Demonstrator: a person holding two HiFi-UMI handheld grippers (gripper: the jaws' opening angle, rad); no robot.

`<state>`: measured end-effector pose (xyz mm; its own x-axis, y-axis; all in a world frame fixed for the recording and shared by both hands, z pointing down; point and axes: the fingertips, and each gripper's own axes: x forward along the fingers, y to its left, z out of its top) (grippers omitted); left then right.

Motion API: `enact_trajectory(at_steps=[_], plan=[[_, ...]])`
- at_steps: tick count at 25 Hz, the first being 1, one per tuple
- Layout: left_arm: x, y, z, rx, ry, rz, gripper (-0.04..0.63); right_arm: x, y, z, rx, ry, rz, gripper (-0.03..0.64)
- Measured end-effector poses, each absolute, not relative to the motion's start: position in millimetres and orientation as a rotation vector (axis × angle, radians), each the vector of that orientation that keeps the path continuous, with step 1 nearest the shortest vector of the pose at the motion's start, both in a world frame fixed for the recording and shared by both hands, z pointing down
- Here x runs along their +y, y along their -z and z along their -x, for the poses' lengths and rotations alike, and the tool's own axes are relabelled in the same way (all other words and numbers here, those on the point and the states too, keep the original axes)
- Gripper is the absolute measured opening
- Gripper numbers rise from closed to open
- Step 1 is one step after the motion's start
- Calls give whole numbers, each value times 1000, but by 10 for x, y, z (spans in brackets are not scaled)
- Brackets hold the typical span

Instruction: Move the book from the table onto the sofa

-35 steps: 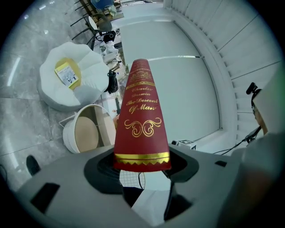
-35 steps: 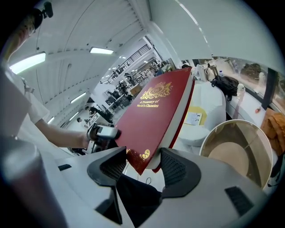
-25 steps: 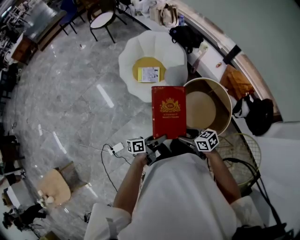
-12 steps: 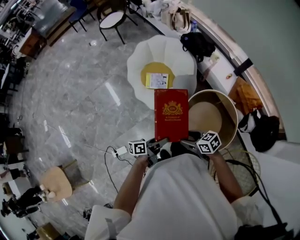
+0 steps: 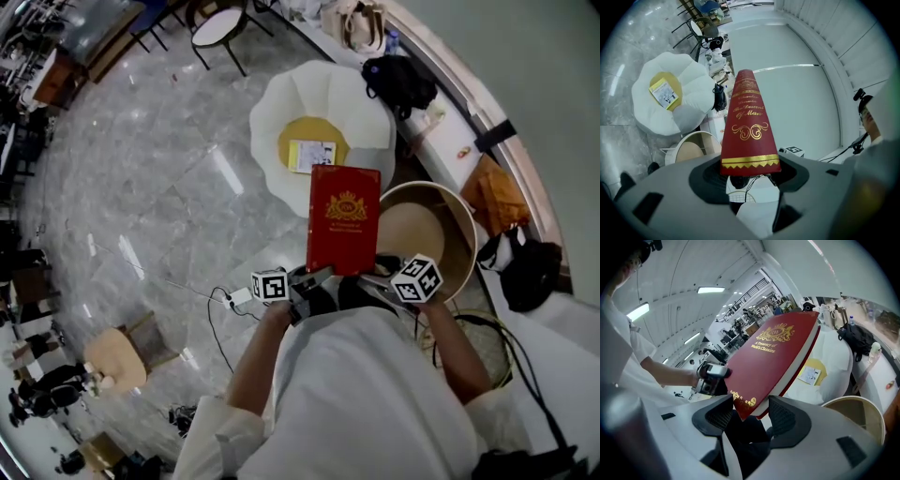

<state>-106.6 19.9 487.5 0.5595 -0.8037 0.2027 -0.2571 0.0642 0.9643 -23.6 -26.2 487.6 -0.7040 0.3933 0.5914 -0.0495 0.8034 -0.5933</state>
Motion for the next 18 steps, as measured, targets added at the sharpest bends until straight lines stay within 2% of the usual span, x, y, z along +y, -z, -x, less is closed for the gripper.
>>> enact_trajectory(at_steps=[8, 18], plan=[[-85, -5010, 1385, -931, 560, -1460, 247, -534, -4986, 481, -2229, -790, 194, 232], [-612, -5532, 2174, -838, 536, -1479, 245, -978, -5509, 1254, -2172, -799, 70, 230]])
